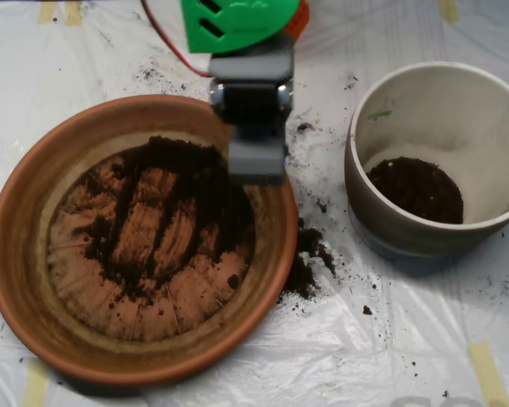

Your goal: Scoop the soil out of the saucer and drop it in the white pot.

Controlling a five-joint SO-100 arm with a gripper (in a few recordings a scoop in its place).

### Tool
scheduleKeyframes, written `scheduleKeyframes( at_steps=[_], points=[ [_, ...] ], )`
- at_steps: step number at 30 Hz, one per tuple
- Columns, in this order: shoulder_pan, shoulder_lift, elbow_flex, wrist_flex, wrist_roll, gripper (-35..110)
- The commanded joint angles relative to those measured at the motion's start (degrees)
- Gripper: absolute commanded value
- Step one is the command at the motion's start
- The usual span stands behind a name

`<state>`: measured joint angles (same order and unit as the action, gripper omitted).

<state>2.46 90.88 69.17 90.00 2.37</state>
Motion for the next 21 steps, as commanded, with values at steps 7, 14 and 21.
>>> scheduleKeyframes(
  at_steps=[7, 14, 21],
  points=[
    [-19.34, 12.66, -7.91, 0.70, -3.52, -1],
    [-29.00, 3.25, -12.57, 2.37, -0.62, 4],
    [-29.00, 1.58, -11.95, 2.72, 1.05, 33]
  ],
)
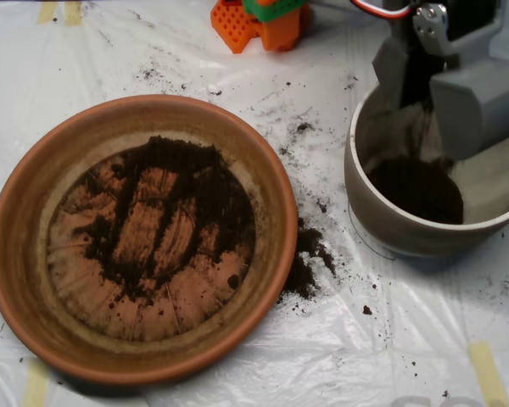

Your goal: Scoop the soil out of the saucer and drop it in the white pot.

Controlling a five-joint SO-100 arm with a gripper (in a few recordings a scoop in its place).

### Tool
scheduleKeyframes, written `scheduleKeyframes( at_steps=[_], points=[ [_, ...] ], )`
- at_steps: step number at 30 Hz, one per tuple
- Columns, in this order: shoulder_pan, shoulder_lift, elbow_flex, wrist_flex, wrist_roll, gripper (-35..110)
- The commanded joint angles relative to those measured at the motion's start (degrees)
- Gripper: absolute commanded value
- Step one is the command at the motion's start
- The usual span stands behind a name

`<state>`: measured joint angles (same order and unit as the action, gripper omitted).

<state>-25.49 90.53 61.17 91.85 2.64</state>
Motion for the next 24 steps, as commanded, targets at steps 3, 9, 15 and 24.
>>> scheduleKeyframes(
  at_steps=[3, 9, 15, 24],
  points=[
    [-0.88, 2.29, -3.96, 0.88, 0.44, 33],
    [1.49, 4.13, -4.31, 1.85, 0.09, 33],
    [12.83, 10.28, -4.13, 1.85, 1.76, 34],
    [35.60, 20.74, 25.58, -12.30, -2.99, 38]
  ],
)
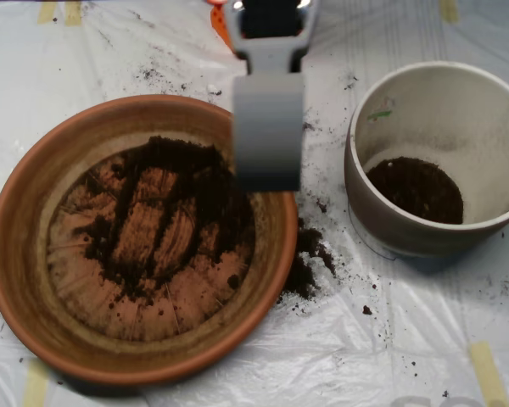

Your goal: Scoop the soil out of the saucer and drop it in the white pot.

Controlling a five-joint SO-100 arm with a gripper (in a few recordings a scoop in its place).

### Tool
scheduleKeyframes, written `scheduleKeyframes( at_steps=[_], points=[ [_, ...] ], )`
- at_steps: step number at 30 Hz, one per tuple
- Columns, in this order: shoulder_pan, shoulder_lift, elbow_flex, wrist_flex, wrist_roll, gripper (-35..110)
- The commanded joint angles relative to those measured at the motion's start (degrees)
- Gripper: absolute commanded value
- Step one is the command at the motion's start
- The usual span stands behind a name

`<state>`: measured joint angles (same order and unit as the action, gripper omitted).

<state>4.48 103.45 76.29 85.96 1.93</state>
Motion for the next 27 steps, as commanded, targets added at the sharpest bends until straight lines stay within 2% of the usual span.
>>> scheduleKeyframes(
  at_steps=[1, 9, 14, 19, 23, 27],
  points=[
    [6.94, 8.96, 14.77, -8.88, -3.96, 38],
    [13.36, 8.26, 33.13, -18.98, -14.50, 35],
    [13.71, 7.82, 41.66, -24.87, -26.02, 36],
    [13.01, 4.13, 42.10, -24.43, -34.63, 36],
    [12.39, -0.53, 39.64, -18.90, -41.31, 40],
    [13.45, -2.72, 38.41, -17.05, -43.68, 44]
  ],
)
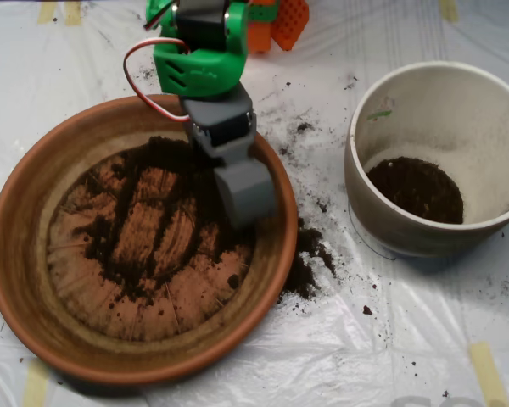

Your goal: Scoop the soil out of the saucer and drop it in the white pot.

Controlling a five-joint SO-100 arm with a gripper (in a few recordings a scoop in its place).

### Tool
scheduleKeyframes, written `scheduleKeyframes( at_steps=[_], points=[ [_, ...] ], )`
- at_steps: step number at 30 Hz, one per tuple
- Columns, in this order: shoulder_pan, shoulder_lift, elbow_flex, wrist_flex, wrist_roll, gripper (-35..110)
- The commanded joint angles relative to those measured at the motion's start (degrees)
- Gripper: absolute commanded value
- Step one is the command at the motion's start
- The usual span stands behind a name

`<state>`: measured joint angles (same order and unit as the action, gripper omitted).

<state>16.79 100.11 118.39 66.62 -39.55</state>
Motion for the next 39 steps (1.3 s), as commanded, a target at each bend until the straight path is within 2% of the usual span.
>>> scheduleKeyframes(
  at_steps=[1, 4, 9, 17, 29, 33, 39],
  points=[
    [1.32, -0.09, -3.69, 1.85, -2.11, 44],
    [1.67, -2.99, -4.83, 1.58, -2.29, 54],
    [2.37, -12.04, -14.85, 3.78, 0.88, 48],
    [2.72, -19.95, -23.38, 4.92, 0.79, 46],
    [0.00, -12.74, -12.04, 3.34, -9.05, 44],
    [0.70, -12.04, -10.99, 3.08, -10.99, 34],
    [2.72, -12.92, -11.34, 1.23, -11.16, 38]
  ],
)
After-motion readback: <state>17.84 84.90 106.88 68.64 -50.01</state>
